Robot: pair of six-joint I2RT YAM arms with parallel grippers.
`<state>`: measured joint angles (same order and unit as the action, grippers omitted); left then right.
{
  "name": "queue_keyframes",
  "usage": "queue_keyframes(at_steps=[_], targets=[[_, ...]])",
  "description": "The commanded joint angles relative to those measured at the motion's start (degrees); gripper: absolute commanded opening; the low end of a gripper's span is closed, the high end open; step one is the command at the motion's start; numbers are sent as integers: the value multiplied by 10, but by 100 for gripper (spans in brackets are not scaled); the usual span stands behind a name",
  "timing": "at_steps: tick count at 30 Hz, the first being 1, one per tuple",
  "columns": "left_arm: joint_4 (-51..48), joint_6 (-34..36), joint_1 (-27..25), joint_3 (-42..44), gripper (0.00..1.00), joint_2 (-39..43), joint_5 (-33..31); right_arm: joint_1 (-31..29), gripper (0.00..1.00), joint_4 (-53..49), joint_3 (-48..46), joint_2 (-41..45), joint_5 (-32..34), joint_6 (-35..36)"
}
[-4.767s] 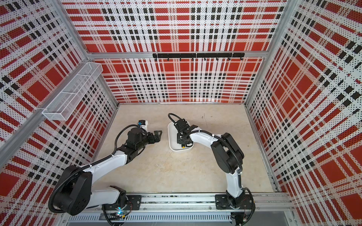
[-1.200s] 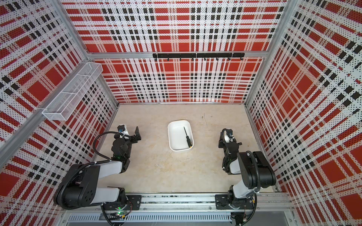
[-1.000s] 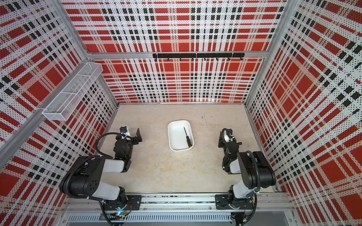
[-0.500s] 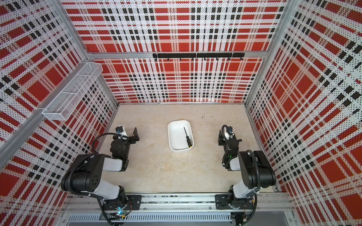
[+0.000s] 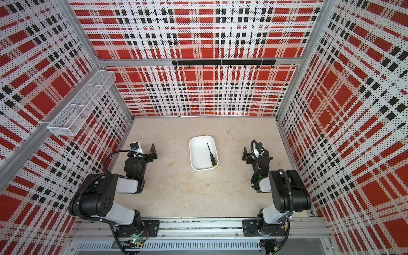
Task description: Put the screwdriver in the bin
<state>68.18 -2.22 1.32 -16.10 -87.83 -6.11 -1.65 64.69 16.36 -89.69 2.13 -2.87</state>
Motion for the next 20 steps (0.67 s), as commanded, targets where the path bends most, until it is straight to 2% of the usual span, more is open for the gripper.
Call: queue_keyframes(at_steps=[1, 20], targets=[[21, 1, 4, -4, 98, -4, 5, 3, 100, 8, 8, -4, -3, 3], [26, 2, 4, -1, 98, -3, 4, 4, 100, 7, 8, -3, -1, 2]])
